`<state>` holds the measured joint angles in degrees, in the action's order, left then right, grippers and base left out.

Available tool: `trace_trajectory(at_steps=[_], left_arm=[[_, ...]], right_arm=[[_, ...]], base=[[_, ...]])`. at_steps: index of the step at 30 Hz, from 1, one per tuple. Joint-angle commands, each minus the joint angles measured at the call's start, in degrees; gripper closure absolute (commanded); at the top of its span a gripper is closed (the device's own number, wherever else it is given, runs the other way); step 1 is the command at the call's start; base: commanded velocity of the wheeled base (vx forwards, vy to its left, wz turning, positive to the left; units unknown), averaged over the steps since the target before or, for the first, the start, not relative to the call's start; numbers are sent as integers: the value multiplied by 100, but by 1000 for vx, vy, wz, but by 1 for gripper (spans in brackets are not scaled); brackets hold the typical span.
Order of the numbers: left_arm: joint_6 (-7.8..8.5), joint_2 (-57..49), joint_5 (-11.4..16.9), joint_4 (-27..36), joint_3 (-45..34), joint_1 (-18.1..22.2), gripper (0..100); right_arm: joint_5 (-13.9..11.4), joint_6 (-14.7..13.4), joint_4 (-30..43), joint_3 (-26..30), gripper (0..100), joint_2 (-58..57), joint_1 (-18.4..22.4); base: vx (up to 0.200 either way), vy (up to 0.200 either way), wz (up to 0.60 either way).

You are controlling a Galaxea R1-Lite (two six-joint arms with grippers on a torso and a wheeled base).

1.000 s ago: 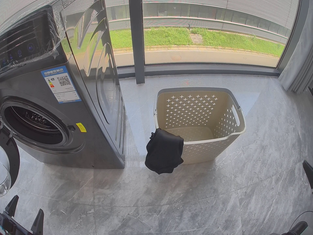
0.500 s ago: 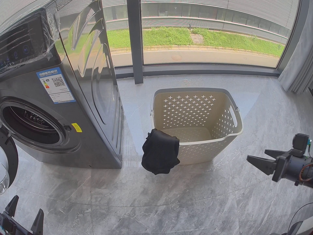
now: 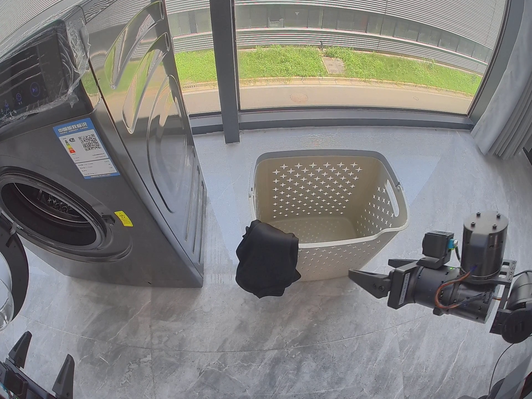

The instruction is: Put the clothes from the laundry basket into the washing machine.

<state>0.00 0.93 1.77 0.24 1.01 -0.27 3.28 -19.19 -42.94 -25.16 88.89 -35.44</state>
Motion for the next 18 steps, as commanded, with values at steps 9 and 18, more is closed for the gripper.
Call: trace_trajectory(at_steps=[9, 18], left_arm=[[0, -84, -1, 2, -92, 0, 0], [0, -84, -1, 2, -92, 0, 0]], right_arm=[[85, 3, -48, -314, 0, 814, -200], [287, -6, -48, -771, 0, 1438, -411]], base=[[133, 0, 0], [0, 0, 0]])
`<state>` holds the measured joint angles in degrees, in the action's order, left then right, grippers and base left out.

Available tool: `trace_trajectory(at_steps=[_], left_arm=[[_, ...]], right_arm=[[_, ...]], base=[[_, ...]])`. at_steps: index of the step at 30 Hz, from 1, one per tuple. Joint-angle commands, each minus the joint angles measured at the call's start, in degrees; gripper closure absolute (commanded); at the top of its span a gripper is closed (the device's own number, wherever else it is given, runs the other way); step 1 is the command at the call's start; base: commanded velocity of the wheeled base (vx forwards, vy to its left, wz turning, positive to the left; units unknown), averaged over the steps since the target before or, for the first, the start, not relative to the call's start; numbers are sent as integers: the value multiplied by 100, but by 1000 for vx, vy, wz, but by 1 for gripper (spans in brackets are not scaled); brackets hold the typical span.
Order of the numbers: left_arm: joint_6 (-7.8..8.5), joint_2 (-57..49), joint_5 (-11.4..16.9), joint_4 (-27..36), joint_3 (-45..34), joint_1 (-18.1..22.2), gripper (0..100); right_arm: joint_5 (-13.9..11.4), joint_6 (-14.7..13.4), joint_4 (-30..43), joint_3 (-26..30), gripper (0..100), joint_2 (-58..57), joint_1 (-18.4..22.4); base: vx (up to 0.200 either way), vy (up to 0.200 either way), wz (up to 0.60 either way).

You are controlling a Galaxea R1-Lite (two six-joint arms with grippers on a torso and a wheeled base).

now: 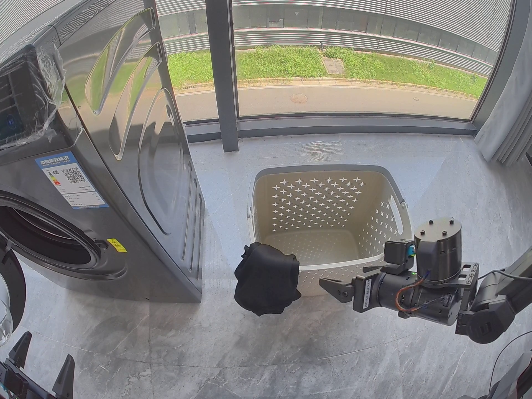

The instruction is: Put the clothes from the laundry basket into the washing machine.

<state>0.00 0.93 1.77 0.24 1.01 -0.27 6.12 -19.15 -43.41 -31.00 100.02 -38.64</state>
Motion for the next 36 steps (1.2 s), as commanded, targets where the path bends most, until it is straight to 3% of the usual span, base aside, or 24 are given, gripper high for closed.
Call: trace_trajectory(at_steps=[1, 15, 20, 26, 36], left_arm=[[0, -84, -1, 2, -92, 0, 0], [-9, -84, -1, 2, -92, 0, 0], [-9, -84, -1, 2, -92, 0, 0], [-9, -75, -1, 2, -92, 0, 0], [-9, -75, -1, 11, -92, 0, 0]], right_arm=[[3, -10, -1, -257, 0, 395, -99], [135, 96, -10, -917, 0, 1204, -170], [135, 210, -62, -1224, 0, 1573, -222], [135, 562, -774, -1347, 0, 2100, -214], [135, 650, -818, -1708, 0, 2584, -170]], base=[[0, 0, 0], [0, 0, 0], [0, 0, 0], [0, 0, 0], [0, 0, 0]])
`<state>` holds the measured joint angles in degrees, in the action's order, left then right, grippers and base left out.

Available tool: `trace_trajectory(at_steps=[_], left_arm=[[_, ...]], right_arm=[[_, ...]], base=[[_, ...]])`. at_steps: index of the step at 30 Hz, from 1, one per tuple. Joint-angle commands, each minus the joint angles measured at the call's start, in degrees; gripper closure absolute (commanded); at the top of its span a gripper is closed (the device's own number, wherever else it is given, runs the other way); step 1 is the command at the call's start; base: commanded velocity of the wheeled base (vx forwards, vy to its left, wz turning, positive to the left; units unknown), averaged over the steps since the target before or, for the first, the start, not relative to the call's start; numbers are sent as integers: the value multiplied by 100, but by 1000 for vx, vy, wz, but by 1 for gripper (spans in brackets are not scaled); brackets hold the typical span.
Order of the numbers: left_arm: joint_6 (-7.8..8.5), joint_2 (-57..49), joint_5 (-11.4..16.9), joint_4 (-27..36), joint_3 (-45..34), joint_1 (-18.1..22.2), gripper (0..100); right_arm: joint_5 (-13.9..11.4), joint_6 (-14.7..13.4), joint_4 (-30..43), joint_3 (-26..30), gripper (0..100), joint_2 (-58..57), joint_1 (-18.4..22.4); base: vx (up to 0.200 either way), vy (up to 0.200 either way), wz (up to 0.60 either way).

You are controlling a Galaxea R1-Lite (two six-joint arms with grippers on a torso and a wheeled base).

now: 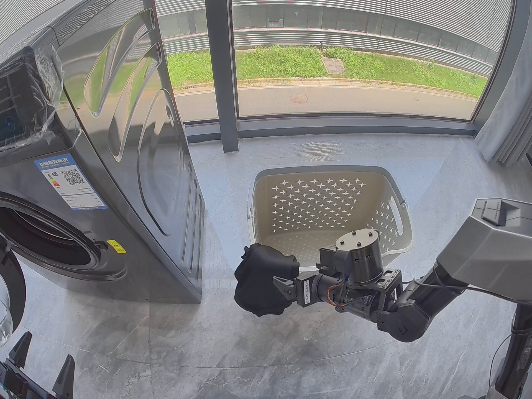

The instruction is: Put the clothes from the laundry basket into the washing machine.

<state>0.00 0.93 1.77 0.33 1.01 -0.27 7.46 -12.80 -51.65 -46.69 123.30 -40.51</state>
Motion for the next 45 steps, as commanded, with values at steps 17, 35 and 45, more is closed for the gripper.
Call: trace_trajectory(at_steps=[17, 35, 45], left_arm=[[0, -75, -1, 2, -92, 0, 0], [0, -84, -1, 2, -92, 0, 0], [0, -75, -1, 2, -92, 0, 0]], right_arm=[[1, 137, -214, -446, 0, 722, 26], [-17, 181, -504, -191, 100, 564, 69], [-8, 225, -425, 433, 100, -69, 245]], base=[[0, 0, 0], [0, 0, 0], [0, 0, 0]])
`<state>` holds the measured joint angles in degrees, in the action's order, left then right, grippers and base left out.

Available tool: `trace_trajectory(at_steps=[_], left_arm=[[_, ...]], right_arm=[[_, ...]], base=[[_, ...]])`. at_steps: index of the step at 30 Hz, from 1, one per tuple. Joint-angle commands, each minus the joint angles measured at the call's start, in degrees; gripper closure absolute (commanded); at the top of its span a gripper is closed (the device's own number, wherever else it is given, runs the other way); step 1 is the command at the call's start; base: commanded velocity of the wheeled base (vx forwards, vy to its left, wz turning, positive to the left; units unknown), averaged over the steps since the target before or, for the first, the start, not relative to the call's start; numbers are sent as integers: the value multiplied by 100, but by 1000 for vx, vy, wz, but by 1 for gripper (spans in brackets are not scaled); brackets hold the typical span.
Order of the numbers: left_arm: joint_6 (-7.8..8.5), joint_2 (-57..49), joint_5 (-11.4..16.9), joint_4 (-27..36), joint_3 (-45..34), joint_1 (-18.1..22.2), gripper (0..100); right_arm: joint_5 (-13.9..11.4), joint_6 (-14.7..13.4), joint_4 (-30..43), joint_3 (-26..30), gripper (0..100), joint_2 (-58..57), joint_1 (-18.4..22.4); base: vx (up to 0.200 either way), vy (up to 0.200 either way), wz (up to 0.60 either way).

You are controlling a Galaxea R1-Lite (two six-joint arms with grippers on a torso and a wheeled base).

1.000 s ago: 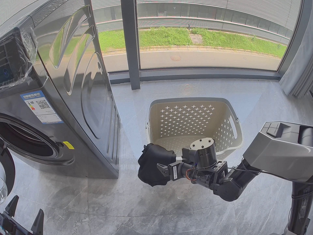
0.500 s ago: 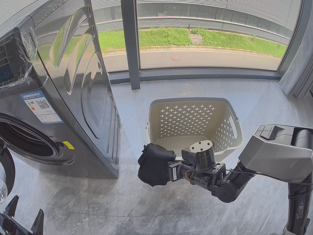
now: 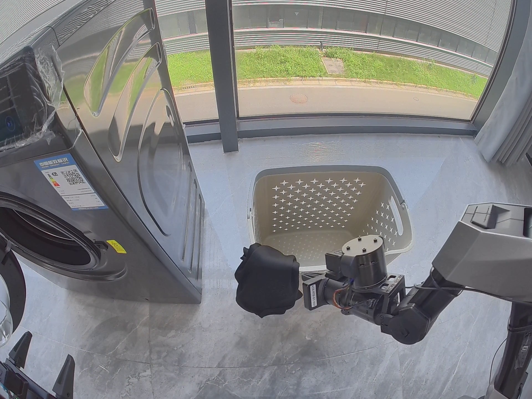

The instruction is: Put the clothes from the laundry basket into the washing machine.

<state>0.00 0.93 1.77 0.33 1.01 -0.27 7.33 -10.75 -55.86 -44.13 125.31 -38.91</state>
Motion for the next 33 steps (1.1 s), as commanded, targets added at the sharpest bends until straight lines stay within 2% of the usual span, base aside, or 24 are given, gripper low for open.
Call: trace_trajectory(at_steps=[1, 6, 7, 26, 27, 33], left_arm=[[-9, -84, -1, 2, -92, 0, 0], [-9, -75, -1, 2, -92, 0, 0], [0, -84, -1, 2, -92, 0, 0], [-9, -75, -1, 2, -92, 0, 0], [-9, -75, -1, 2, -92, 0, 0], [-9, -75, -1, 2, -92, 0, 0]], right_arm=[[6, 29, -13, 185, 100, -244, 86], [14, 29, -110, 106, 100, -50, 59], [6, 29, -136, 54, 0, 2, 50], [-73, 73, -329, -869, 0, 829, -29], [-73, 73, -338, -878, 100, 837, -29], [-73, 73, -356, -904, 100, 846, -29]], base=[[0, 0, 0], [0, 0, 0], [0, 0, 0], [0, 0, 0], [0, 0, 0], [0, 0, 0]])
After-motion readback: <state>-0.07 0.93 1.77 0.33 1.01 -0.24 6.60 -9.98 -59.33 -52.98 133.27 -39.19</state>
